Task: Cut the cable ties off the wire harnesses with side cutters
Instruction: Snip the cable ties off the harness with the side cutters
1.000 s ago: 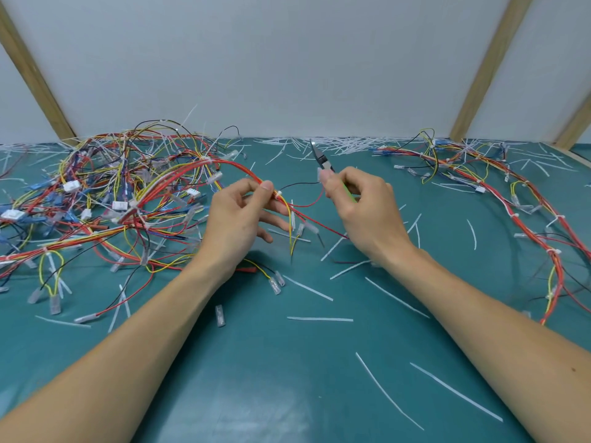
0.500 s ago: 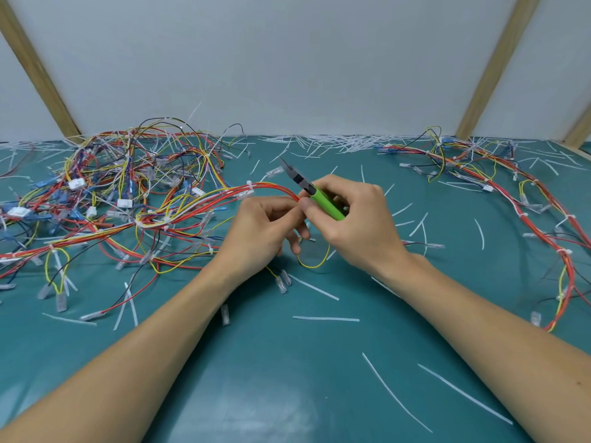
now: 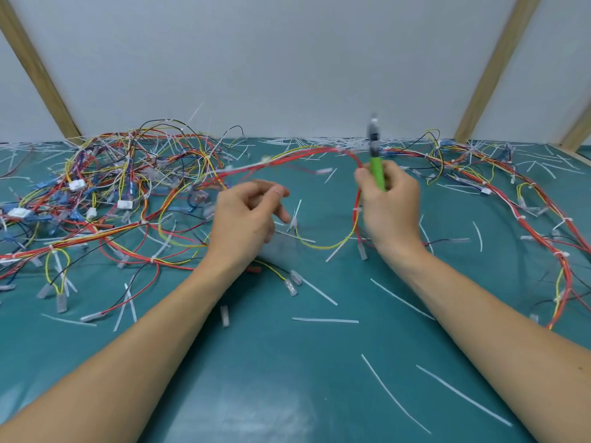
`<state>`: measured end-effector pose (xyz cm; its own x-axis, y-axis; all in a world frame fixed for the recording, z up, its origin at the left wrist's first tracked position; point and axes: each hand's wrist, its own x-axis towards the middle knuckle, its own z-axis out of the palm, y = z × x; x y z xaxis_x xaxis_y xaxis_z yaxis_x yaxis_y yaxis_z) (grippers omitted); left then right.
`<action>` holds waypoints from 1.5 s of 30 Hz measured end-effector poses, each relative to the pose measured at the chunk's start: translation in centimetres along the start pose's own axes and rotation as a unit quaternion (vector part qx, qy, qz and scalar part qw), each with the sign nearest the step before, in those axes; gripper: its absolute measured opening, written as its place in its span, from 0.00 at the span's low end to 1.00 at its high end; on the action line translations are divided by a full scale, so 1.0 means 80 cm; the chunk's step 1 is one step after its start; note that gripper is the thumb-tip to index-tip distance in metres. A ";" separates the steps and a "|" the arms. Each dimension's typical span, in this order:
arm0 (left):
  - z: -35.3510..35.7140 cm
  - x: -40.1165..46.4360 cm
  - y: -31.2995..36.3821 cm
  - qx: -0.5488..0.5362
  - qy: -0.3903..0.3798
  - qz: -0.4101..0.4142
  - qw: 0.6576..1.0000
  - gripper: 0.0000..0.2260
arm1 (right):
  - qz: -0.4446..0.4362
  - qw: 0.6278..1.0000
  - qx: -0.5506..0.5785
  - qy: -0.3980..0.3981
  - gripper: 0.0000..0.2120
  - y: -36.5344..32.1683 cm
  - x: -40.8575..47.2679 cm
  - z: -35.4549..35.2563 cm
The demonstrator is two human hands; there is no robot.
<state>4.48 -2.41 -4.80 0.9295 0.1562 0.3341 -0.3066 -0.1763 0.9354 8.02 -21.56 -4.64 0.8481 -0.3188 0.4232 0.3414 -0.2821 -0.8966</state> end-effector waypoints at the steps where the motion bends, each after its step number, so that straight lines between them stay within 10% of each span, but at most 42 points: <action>1: -0.003 0.001 0.002 -0.002 0.025 0.018 1.000 0.08 | 0.051 0.997 0.031 0.038 0.11 0.005 0.011 -0.005; 8: -0.006 -0.011 0.020 0.088 0.128 0.247 0.956 0.07 | 0.133 0.978 0.066 0.145 0.10 0.029 0.054 -0.045; 12: -0.028 0.014 0.006 0.101 0.239 0.160 0.953 0.13 | 0.117 0.982 0.039 0.146 0.10 0.029 0.052 -0.039; 17: -0.036 0.023 -0.017 0.242 0.095 -0.078 0.962 0.10 | 0.067 0.986 0.014 0.155 0.11 0.022 0.040 -0.035; 25: -0.024 0.014 -0.016 0.247 0.025 -0.059 0.967 0.05 | -0.106 0.994 -0.011 -0.004 0.05 -0.001 0.000 -0.013; 38: -0.014 0.005 -0.017 0.304 -0.155 0.001 0.940 0.04 | -0.027 0.980 -0.055 -0.190 0.05 0.001 -0.024 0.006; 45: -0.001 -0.007 -0.003 0.195 -0.096 0.104 0.970 0.03 | 0.007 0.973 -0.011 -0.229 0.07 -0.003 -0.027 0.007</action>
<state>4.06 -2.39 -5.23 0.8883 -0.0995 0.4483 -0.4255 -0.5456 0.7220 6.35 -20.27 -5.45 0.9461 0.1128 0.3036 0.3237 -0.3015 -0.8968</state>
